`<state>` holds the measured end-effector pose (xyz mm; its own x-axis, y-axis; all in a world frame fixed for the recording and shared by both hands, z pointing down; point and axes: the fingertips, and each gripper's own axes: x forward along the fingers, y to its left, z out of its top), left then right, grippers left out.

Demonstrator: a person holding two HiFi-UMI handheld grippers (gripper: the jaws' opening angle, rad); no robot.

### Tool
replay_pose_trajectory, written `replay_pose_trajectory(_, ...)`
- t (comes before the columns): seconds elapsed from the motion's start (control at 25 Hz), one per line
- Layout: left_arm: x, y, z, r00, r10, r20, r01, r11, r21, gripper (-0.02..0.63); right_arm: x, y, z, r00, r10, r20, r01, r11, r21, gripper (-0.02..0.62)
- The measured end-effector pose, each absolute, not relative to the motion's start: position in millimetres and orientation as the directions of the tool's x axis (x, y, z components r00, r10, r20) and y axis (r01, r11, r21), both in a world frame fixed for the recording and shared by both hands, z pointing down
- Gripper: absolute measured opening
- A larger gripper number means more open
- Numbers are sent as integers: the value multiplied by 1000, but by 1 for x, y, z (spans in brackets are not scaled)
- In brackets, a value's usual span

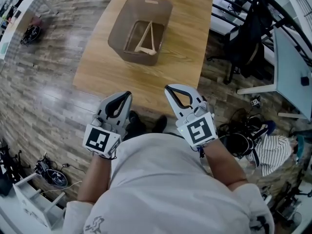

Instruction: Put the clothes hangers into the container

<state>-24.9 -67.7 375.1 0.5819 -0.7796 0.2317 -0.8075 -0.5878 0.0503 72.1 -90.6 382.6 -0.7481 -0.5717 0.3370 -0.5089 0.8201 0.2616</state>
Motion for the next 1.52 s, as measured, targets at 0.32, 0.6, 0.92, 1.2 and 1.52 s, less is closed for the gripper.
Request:
replay_pose_trajectory(0.32,-44,-54,371,627,-745,227,-770,-638,35,6,56,-71,381,-738,-595,319,-536,803,260,6)
replay_pose_trajectory(0.6,-82,-32,352,652,-732,198,-749,-662,16,6,34,-57,374,-714,-630,305,-568,776,275,6)
replay_pose_trajectory(0.92,-123,9,350,678,-712,182,-728,-685,30,6,1,-15,366,-689,-664,290,-599,747,287,6)
replay_pose_trajectory(1.2,-148,40,355,705,-685,184,-701,-712,38,6,-12,24,366,-650,-703,288,-641,711,289,6)
replay_pose_trajectory(1.52,-143,63,358,708,-685,173,-701,-712,51,6,-5,52,363,-647,-705,290,-640,709,296,6)
